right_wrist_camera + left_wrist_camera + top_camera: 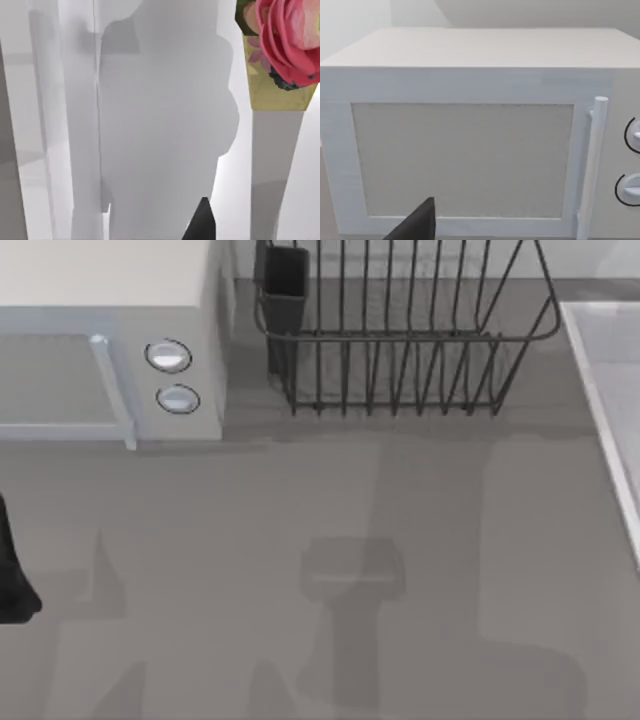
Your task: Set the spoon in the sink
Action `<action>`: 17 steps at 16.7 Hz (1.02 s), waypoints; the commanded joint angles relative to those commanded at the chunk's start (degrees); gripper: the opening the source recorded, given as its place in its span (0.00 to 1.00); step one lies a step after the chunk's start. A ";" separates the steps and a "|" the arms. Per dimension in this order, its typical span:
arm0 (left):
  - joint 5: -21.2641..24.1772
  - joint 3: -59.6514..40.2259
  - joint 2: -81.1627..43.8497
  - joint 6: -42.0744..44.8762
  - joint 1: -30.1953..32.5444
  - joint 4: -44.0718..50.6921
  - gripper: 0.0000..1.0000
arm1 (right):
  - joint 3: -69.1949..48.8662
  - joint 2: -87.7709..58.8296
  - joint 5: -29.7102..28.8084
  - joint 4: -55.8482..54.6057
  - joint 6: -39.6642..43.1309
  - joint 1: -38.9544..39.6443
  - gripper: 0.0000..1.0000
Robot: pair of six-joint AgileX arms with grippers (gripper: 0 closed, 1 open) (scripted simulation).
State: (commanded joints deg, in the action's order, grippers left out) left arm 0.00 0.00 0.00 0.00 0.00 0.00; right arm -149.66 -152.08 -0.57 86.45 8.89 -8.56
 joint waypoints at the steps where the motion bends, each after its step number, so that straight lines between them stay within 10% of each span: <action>1: 0.00 0.00 0.00 0.00 0.00 0.00 1.00 | 3.06 0.79 0.00 -1.92 -0.01 0.01 0.00; 9: 0.00 0.00 0.00 0.00 0.00 0.00 1.00 | 9.76 3.09 -0.06 -7.22 -0.02 0.06 0.00; 17: 0.00 0.00 0.00 0.00 0.00 0.00 1.00 | 9.76 3.09 -0.06 -7.22 -0.02 0.06 0.60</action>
State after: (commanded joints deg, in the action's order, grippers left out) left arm 0.00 0.00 0.00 0.00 0.00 0.00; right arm -139.90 -148.99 -0.63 79.23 8.88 -8.50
